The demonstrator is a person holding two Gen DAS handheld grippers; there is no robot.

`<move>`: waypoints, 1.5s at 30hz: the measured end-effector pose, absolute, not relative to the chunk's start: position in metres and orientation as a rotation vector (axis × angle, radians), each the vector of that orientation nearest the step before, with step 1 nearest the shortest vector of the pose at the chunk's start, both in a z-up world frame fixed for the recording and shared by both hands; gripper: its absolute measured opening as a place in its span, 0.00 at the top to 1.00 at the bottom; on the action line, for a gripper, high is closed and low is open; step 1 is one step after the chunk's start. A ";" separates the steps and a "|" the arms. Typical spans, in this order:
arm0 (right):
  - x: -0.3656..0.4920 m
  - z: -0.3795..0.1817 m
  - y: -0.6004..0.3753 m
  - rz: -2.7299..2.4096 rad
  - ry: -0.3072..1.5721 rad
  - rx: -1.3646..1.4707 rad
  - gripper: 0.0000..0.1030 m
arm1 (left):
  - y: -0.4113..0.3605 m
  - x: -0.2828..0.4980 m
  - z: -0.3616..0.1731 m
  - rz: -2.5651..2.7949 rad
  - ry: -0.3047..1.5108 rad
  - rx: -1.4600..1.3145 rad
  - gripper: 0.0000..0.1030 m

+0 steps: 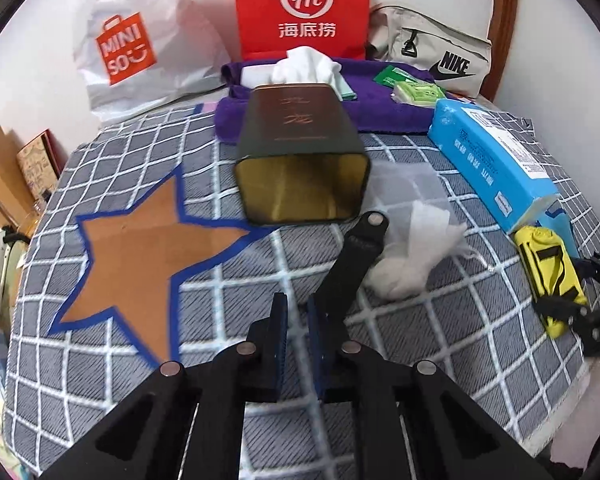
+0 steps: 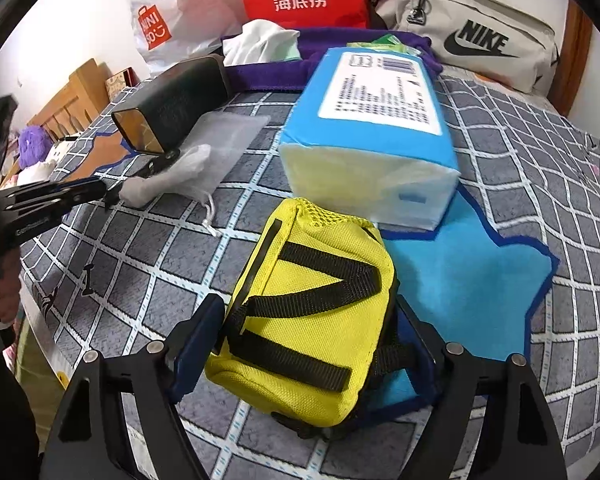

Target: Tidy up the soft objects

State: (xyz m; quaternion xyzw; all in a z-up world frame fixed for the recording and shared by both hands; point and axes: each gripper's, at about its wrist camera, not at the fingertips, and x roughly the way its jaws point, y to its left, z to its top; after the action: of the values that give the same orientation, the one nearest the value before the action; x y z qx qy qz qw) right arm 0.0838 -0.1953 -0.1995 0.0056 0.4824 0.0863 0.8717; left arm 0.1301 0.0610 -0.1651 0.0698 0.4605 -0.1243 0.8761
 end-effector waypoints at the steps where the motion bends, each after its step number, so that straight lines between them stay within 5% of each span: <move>1: 0.083 -0.199 -0.197 0.177 1.010 0.012 0.21 | 0.064 0.129 -0.166 -0.253 0.966 0.153 0.90; 5: 0.081 -0.199 -0.200 0.177 1.018 0.011 0.21 | 0.069 0.128 -0.163 -0.278 0.941 0.105 0.90; 9: 0.079 -0.199 -0.205 0.181 1.021 0.010 0.21 | 0.055 0.135 -0.162 -0.346 0.941 0.110 0.76; 19: 0.081 -0.203 -0.208 0.160 1.011 -0.008 0.17 | 0.025 0.151 -0.181 -0.359 0.965 0.217 0.66; 21: 0.082 -0.203 -0.204 0.143 0.993 -0.032 0.20 | 0.024 0.152 -0.181 -0.371 0.964 0.216 0.74; 26: 0.082 -0.198 -0.203 0.184 0.981 -0.034 0.44 | 0.022 0.146 -0.177 -0.392 0.966 0.219 0.80; 36: 0.069 -0.181 -0.208 0.246 0.946 0.013 0.47 | 0.046 0.123 -0.166 -0.349 0.964 0.126 0.81; 39: 0.065 -0.172 -0.209 0.255 0.923 0.030 0.47 | 0.053 0.118 -0.158 -0.336 0.958 0.103 0.95; 45: 0.061 -0.159 -0.208 0.256 0.897 0.024 0.47 | 0.056 0.116 -0.155 -0.299 0.959 0.112 0.94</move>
State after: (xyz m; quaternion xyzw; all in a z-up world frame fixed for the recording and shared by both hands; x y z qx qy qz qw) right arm 0.0607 -0.2078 -0.1591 0.0115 0.4325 0.1236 0.8930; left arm 0.1155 0.0563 -0.1549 0.0535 0.4593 -0.1431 0.8751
